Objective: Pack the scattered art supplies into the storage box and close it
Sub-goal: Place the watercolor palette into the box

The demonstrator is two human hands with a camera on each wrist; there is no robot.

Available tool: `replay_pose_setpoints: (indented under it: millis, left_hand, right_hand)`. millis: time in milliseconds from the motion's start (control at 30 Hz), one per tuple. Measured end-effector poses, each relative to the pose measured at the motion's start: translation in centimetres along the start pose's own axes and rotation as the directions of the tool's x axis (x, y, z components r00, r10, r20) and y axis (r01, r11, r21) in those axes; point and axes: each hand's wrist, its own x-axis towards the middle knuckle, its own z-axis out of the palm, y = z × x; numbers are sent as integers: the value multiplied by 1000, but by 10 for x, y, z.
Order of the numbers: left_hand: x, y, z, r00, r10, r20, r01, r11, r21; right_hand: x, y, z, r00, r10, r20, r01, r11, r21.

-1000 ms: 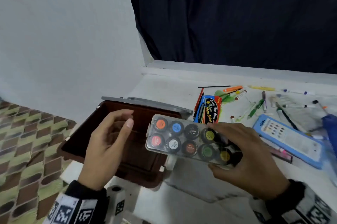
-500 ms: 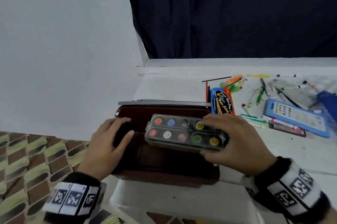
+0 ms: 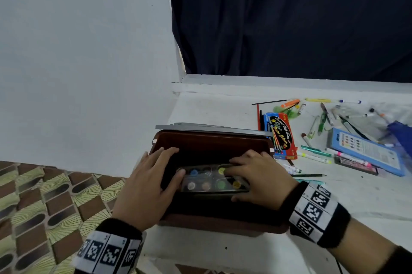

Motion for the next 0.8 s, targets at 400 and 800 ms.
replay_pose_setpoints:
  millis: [400,800]
  left_hand:
    - [-1,-1,-3,995,93,21,-94,996,12]
    - [-8,34,6,984,173,-38,-177,965,-196]
  right_hand:
    - [6,-2,4,999,43,20,-41,996,-74]
    - [-24,11,3,795,211,-568,73,897,436]
